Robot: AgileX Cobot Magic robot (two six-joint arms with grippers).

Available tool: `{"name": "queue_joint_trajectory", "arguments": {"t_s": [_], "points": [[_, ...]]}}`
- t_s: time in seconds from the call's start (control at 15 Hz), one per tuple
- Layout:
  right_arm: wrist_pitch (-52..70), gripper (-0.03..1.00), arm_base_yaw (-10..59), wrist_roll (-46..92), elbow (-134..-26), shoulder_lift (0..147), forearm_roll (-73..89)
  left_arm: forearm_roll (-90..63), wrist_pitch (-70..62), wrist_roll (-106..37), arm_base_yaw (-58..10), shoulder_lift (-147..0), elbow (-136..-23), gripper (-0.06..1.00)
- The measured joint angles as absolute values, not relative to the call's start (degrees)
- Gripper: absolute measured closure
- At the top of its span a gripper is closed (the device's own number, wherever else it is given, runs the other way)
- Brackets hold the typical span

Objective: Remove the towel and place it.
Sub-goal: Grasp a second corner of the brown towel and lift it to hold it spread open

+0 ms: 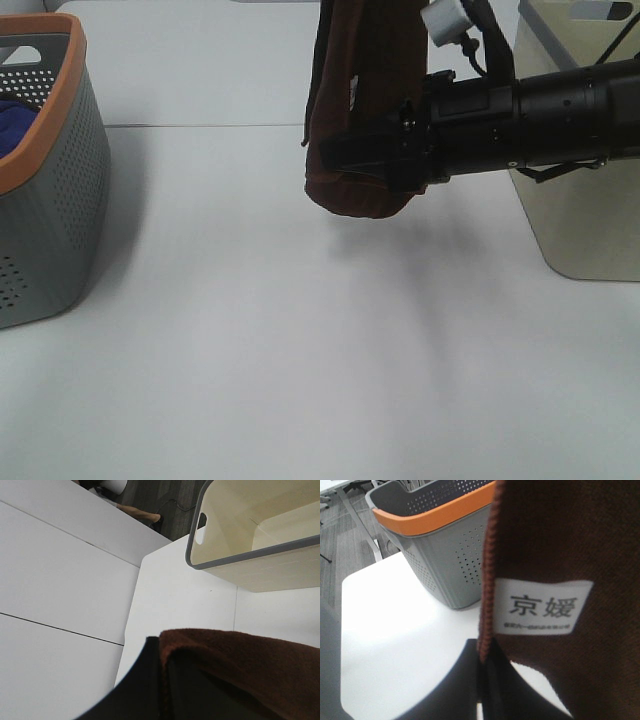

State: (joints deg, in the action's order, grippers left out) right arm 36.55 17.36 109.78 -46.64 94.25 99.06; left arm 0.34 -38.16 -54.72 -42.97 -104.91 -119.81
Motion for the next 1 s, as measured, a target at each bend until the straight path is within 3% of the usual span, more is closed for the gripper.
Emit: {"name": "queue_joint_trajectory", "arguments": {"t_s": [0.2,0.27,0.33,0.47,0.73,1.0], "points": [[34.8,0.94,17.4,97.1,-46.6,88.5,89.7,0.5,-39.9,-51.5,-43.0,-105.0,-119.8,0.94],[32.5,0.94,17.4,87.8,-46.6,85.5,79.5,2.2,-41.8,-47.4,-42.7,-105.2,-119.8,0.94],[32.5,0.94,17.4,87.8,-46.6,85.5,79.5,2.2,-41.8,-47.4,-42.7,-105.2,-119.8,0.94],[30.9,0.94,17.4,71.9,-46.6,79.8,59.6,11.9,-45.4,-34.5,-42.2,-105.9,-119.8,0.94],[27.4,0.94,17.4,62.4,-47.0,72.0,41.5,18.6,-51.3,-20.7,-42.1,-106.1,-119.8,0.94],[21.0,0.94,17.4,61.8,-52.0,71.5,30.4,20.5,-52.5,-16.8,-41.4,-106.7,-119.8,0.94]]}}
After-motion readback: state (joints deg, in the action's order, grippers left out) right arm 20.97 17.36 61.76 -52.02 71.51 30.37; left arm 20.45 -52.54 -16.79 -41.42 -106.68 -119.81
